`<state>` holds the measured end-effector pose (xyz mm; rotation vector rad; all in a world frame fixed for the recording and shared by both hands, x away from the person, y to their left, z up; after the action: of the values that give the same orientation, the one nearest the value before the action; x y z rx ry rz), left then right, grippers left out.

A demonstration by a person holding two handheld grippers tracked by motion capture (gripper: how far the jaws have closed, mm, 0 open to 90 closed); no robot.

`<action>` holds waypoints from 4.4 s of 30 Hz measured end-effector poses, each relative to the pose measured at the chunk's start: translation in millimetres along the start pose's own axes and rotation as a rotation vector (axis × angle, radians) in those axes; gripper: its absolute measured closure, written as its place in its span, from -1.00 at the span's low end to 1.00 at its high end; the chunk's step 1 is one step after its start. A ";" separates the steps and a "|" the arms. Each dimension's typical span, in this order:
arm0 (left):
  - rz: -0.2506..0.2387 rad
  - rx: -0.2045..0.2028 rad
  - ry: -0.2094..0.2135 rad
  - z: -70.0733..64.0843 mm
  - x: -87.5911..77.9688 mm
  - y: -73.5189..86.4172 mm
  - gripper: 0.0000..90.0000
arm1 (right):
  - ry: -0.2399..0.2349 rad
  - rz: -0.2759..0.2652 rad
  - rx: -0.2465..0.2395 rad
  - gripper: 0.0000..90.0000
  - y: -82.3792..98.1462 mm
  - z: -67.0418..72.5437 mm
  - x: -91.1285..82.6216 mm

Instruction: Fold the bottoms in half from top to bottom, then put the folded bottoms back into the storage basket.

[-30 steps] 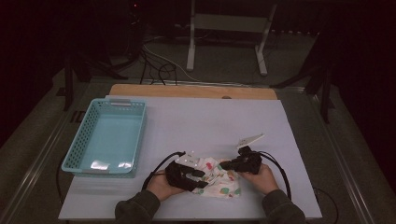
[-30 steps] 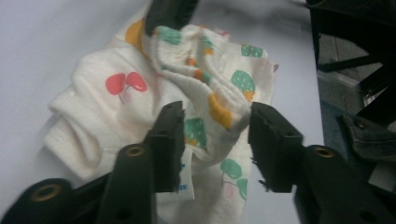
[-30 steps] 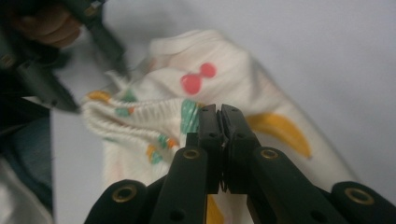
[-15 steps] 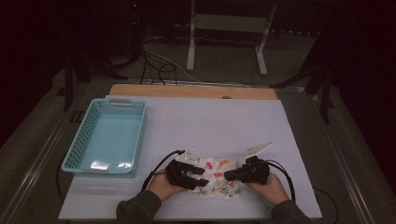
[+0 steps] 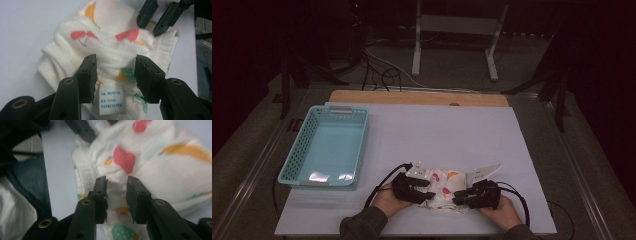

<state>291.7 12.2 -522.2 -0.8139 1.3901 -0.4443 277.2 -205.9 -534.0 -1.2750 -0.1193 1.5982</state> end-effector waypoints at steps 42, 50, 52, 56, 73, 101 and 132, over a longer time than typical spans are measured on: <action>-0.030 -0.030 -0.158 0.3 -3.2 7.3 -0.27 | 0.184 -0.123 -0.069 -0.29 4.8 -2.8 -3.9; -0.057 -0.087 -0.152 6.8 -10.3 11.0 -0.33 | 0.205 -0.157 -0.063 -0.36 3.4 -7.1 -9.3; -0.059 -0.091 -0.156 8.1 -12.4 11.8 -0.33 | 0.210 -0.161 -0.065 -0.37 3.4 -7.7 -10.1; -0.057 -0.123 -0.151 11.6 -14.2 14.6 -0.36 | 0.211 -0.165 -0.047 -0.38 7.3 -8.5 -12.9; -0.076 -0.185 -0.158 19.5 -19.8 18.7 -0.39 | 0.225 -0.173 -0.036 -0.38 9.5 -11.3 -16.4; -0.020 -0.492 -0.059 20.5 -10.2 33.0 -0.27 | 0.231 -0.096 -0.078 -0.43 6.1 -0.8 13.1; 0.000 -0.858 0.172 23.4 21.8 11.5 0.10 | 0.238 -0.102 -0.095 -0.42 9.4 -0.8 14.3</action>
<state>315.8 9.9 -546.0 -1.4872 1.7577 0.1202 273.3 -199.9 -549.6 -1.4989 -0.1104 1.3573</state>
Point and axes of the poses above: each handheld gripper's, and its own axes: x roughly forward along the jaws, y roughly out of its underside, z roughly to its left, the point moved 4 cm from there along x, roughly forward along the jaws, and after that the axes turned 11 degrees about x, right-handed, at the moved point
